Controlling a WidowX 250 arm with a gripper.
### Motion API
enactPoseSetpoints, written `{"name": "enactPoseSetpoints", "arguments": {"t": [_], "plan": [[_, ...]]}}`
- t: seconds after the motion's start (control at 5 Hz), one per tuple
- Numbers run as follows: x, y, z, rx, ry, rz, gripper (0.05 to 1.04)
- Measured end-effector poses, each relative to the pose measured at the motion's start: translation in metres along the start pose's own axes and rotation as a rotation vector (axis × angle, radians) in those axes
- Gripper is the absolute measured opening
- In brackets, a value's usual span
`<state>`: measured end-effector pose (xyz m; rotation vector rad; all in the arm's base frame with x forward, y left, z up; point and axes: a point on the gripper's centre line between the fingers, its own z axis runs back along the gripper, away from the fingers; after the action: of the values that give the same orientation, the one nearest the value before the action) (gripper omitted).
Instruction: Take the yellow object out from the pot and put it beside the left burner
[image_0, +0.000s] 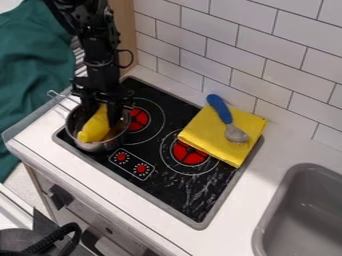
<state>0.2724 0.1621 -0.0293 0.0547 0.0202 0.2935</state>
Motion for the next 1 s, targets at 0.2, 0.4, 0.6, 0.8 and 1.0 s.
{"name": "enactPoseSetpoints", "arguments": {"t": [0.2, 0.4, 0.6, 0.8, 1.0], "plan": [[0.005, -0.003, 0.014, 0.028, -0.027, -0.012, 0.523], [0.012, -0.009, 0.038, 0.063, -0.078, -0.026, 0.523], [0.017, -0.023, 0.053, 0.082, -0.097, -0.053, 0.523], [0.024, -0.052, 0.072, 0.089, -0.157, -0.080, 0.523], [0.037, -0.070, 0.080, 0.054, -0.194, -0.105, 0.523]]}}
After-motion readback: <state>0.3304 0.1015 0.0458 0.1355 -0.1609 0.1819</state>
